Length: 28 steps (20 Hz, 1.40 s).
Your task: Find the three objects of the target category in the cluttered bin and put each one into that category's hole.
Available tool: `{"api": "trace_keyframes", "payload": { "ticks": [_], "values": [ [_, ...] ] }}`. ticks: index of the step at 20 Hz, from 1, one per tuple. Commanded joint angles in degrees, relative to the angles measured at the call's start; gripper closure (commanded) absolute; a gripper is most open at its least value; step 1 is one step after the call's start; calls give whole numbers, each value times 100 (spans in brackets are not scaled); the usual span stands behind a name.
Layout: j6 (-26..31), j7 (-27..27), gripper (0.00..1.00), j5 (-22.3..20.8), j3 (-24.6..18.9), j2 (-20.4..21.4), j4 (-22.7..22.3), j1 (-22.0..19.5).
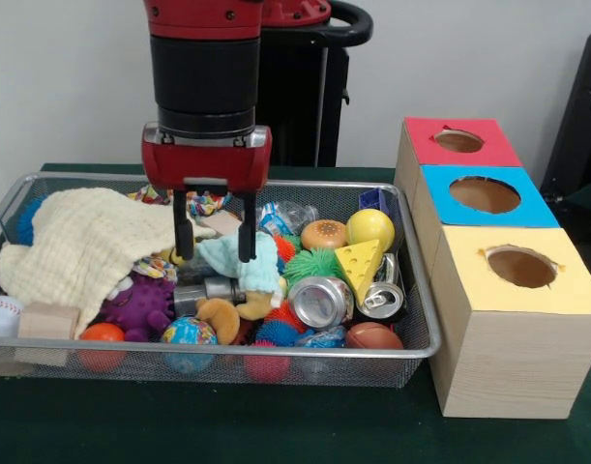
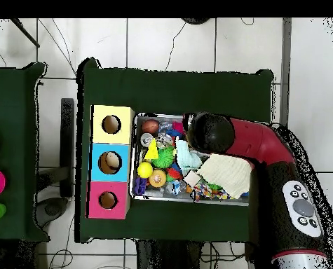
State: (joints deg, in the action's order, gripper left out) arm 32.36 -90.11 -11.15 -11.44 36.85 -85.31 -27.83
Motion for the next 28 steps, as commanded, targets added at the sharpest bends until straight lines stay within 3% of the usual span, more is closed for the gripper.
{"api": "trace_keyframes", "payload": {
  "ticks": [1,9,16,28],
  "values": [
    [219,533,0,-506,-374,-123,-817,-159],
    [-99,524,0,-648,-429,-292,-974,-264],
    [-159,458,0,-816,-530,-570,-778,-323],
    [-105,181,0,-828,-574,-465,-1039,-275]
  ]
}}
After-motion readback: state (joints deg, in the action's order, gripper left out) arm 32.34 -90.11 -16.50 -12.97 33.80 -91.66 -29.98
